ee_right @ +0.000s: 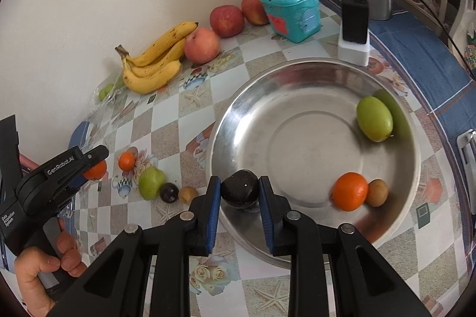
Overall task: Organize fruits
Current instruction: 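Carry the plum and orange over the steel bowl and open both tools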
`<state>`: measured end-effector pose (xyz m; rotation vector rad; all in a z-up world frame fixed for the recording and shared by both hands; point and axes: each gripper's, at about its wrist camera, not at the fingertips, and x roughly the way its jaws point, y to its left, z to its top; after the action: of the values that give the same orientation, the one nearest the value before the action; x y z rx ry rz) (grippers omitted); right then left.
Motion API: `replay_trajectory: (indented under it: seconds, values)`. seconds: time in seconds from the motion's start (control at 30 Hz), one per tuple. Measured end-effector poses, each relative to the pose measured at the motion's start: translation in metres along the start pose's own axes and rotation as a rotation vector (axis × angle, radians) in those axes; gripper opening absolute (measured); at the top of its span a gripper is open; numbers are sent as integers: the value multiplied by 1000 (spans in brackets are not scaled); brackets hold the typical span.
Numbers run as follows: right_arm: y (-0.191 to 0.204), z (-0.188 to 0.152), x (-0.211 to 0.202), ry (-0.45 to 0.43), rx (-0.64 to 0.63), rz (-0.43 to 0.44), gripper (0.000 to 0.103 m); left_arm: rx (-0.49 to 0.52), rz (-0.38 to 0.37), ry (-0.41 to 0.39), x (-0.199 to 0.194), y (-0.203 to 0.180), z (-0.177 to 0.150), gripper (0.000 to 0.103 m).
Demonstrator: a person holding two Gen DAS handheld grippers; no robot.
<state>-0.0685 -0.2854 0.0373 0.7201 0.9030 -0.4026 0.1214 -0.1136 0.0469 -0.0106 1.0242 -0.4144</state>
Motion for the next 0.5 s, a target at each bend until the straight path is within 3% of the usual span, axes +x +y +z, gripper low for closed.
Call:
replay_trajectory:
  seconds: [0.23,0.5]
  values:
    - [-23,4,-6,-7,39,-17,26,19,-64,16,-9,-20,-5,41]
    - [-54,9,-10,-4,111,-30,26,140,-135,55,-15,-67,-27,41]
